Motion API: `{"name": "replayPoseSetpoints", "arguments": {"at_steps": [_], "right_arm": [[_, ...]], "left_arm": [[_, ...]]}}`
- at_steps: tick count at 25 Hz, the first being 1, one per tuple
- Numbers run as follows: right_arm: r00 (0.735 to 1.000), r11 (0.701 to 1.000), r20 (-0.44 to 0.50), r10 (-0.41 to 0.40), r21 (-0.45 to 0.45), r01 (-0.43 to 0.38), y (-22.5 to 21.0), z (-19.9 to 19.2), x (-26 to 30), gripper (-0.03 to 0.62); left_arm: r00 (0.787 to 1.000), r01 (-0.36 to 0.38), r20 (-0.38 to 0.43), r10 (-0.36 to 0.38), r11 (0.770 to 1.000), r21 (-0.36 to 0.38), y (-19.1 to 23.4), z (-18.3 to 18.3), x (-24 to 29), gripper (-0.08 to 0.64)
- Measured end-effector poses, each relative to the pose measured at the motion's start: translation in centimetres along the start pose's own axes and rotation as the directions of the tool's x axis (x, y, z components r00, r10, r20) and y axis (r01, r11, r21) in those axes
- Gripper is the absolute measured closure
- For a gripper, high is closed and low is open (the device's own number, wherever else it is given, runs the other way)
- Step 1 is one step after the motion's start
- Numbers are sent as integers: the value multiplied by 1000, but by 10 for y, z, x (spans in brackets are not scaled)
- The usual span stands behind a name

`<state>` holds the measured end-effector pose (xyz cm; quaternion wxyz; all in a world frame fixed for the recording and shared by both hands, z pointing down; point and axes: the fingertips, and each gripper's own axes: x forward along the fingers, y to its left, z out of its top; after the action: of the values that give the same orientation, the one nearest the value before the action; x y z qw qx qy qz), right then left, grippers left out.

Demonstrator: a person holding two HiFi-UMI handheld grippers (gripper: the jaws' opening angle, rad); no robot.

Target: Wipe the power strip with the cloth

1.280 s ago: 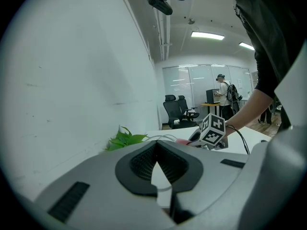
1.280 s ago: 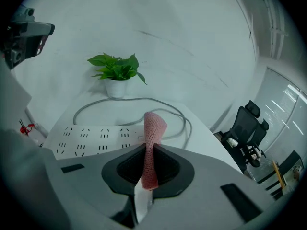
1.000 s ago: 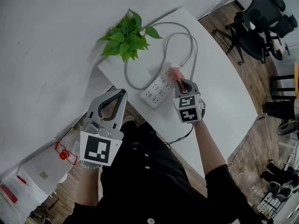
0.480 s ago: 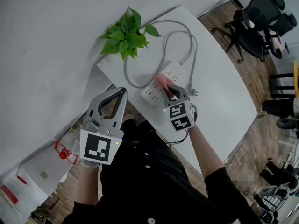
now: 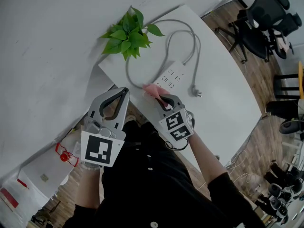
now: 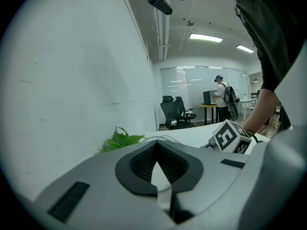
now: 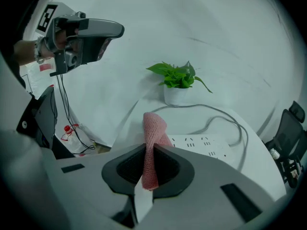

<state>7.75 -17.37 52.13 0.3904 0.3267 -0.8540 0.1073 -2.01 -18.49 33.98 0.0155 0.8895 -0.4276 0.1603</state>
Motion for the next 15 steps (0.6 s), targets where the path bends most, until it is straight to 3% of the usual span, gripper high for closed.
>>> {"name": "replayPoseSetpoints", "arguments": {"at_steps": [11, 15], "right_arm": [[988, 988, 8, 151, -30, -151, 46, -1, -1, 535], [986, 986, 5, 164, -31, -164, 50, -1, -2, 535]], "left_arm": [[1000, 3, 4, -3, 1000, -13, 0, 1, 0, 548], [1000, 5, 4, -5, 1000, -9, 0, 1, 1, 548]]}}
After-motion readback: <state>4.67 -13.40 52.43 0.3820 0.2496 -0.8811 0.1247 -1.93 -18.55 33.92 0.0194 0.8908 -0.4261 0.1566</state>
